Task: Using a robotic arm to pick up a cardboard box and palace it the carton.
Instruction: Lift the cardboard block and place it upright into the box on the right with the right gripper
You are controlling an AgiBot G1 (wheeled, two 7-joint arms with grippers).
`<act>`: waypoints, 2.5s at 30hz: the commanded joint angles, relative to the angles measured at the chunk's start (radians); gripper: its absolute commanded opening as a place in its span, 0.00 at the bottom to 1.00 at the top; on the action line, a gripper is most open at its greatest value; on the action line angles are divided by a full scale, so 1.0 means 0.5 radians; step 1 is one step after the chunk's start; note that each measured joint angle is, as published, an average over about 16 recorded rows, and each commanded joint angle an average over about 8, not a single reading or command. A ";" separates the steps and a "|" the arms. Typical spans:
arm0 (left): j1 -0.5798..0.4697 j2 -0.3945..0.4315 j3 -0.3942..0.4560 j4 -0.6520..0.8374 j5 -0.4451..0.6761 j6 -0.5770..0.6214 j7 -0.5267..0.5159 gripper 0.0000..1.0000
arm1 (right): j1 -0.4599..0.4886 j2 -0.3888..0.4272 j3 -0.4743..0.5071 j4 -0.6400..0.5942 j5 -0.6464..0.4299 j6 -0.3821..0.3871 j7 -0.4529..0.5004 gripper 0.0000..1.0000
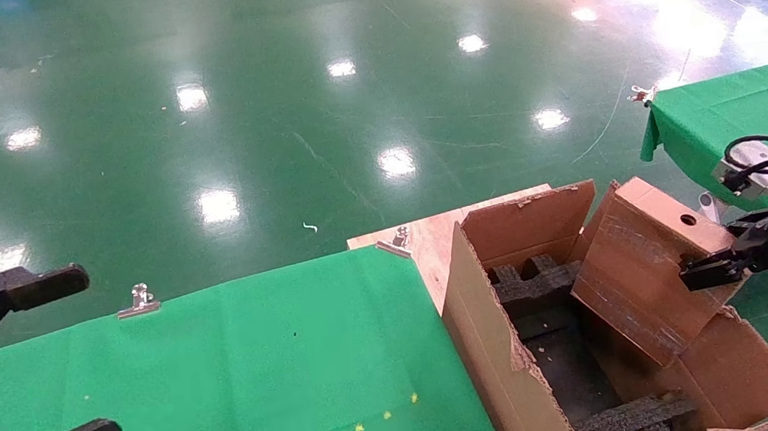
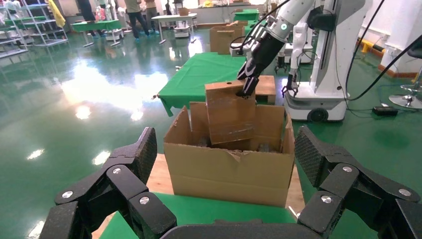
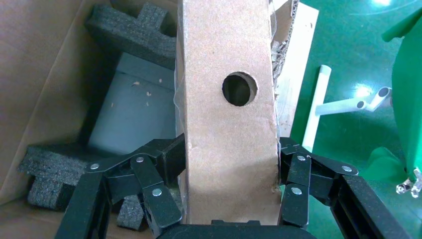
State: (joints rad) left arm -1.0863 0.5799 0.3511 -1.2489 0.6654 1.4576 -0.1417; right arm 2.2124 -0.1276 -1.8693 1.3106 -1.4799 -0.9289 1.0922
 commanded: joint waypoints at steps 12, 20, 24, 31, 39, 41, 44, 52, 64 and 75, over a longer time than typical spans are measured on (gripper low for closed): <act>0.000 0.000 0.000 0.000 0.000 0.000 0.000 1.00 | -0.006 -0.090 -0.047 0.071 -0.188 -0.101 0.729 0.00; 0.000 0.000 0.000 0.000 0.000 0.000 0.000 1.00 | -0.049 -0.257 -0.096 0.093 -0.385 -0.122 1.148 0.00; 0.000 0.000 0.000 0.000 0.000 0.000 0.000 1.00 | -0.077 -0.319 -0.117 0.096 -0.432 -0.120 1.196 0.00; 0.000 0.000 0.000 0.000 0.000 0.000 0.000 1.00 | -0.080 -0.366 -0.123 0.093 -0.461 -0.128 1.205 0.00; 0.000 0.000 0.000 0.000 0.000 0.000 0.000 1.00 | -0.092 -0.379 -0.131 0.087 -0.618 -0.041 1.310 0.00; 0.000 0.000 0.000 0.000 0.000 0.000 0.000 1.00 | -0.105 -0.386 -0.139 0.088 -0.655 -0.026 1.349 0.00; 0.000 0.000 0.000 0.000 0.000 0.000 0.000 1.00 | -0.127 -0.403 -0.153 0.090 -0.697 -0.015 1.403 0.00; 0.000 0.000 0.001 0.000 0.000 0.000 0.000 1.00 | -0.202 -0.456 -0.193 0.092 -0.772 0.012 1.509 0.00; 0.000 0.000 0.001 0.000 0.000 0.000 0.000 1.00 | -0.374 -0.527 -0.251 0.089 -0.899 0.195 1.644 0.00; 0.000 0.000 0.001 0.000 -0.001 0.000 0.000 1.00 | -0.578 -0.537 -0.287 0.076 -1.170 0.479 1.909 0.00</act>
State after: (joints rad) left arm -1.0864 0.5797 0.3515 -1.2488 0.6651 1.4576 -0.1415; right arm 1.9237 -0.3954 -2.0111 1.3498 -2.0706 -0.6936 2.0527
